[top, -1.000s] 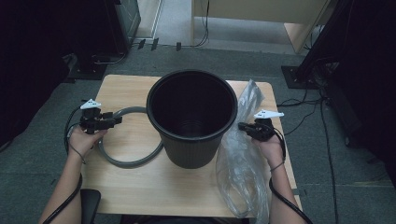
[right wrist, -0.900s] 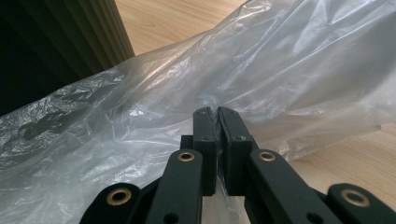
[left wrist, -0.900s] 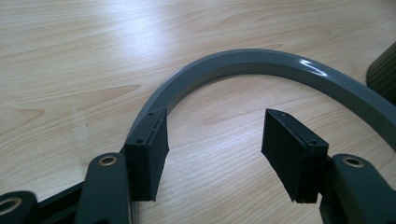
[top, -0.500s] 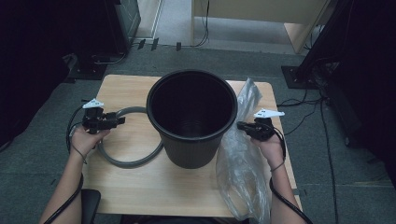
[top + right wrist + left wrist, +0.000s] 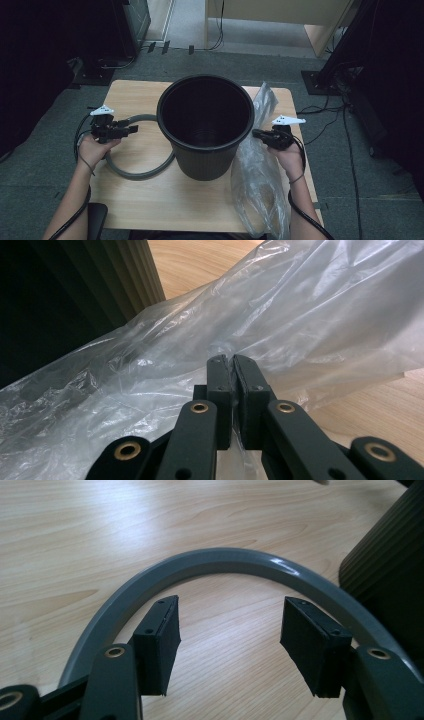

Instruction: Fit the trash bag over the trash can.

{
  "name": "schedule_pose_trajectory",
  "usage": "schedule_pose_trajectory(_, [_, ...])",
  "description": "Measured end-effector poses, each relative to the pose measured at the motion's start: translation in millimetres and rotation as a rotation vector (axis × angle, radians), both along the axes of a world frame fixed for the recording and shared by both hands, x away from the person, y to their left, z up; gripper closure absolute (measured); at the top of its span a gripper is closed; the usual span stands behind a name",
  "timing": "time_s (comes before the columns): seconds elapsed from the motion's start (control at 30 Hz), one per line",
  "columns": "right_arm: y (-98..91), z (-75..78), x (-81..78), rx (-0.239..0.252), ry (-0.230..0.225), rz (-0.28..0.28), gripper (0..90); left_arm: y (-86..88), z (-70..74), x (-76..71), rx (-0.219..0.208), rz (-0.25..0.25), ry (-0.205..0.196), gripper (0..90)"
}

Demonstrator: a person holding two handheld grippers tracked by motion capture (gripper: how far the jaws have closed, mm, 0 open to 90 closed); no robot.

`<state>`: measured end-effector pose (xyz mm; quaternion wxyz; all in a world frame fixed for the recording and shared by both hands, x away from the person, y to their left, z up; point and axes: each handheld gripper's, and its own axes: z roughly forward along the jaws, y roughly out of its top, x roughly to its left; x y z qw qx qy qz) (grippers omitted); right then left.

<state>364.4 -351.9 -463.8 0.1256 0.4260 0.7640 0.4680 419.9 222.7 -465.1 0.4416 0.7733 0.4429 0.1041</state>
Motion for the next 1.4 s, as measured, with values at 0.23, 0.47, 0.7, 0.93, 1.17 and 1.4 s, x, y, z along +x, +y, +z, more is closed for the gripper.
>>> schedule_pose_trajectory(0.23, [2.5, 4.7, -1.2, 0.007, -0.009, 0.011, 87.3, -10.2, 2.7, -2.1, 0.028, -0.032, -0.009, 40.2])
schedule_pose_trajectory(0.47, [1.6, 8.9, -3.0, 0.015, -0.018, 0.015, 87.3, -15.7, 6.8, -4.0, 0.004, -0.049, -0.01, 40.0])
schedule_pose_trajectory(0.7, [3.5, 13.5, -5.0, 0.016, -0.025, 0.024, 87.3, -21.2, 12.5, -5.6, 0.001, -0.067, -0.015, 39.9])
schedule_pose_trajectory(0.93, [7.0, 17.1, -6.9, 0.017, -0.03, 0.033, 87.3, -27.3, 17.5, -8.3, 0.011, -0.082, -0.029, 39.8])
schedule_pose_trajectory(1.17, [9.0, 20.9, -8.5, 0.034, -0.033, 0.036, 87.3, -33.0, 25.1, -8.6, 0.008, -0.097, -0.038, 39.8])
schedule_pose_trajectory(1.4, [7.7, 31.6, -11.2, 0.043, -0.053, 0.046, 87.4, -33.5, 41.7, -11.3, -0.011, -0.101, -0.055, 39.9])
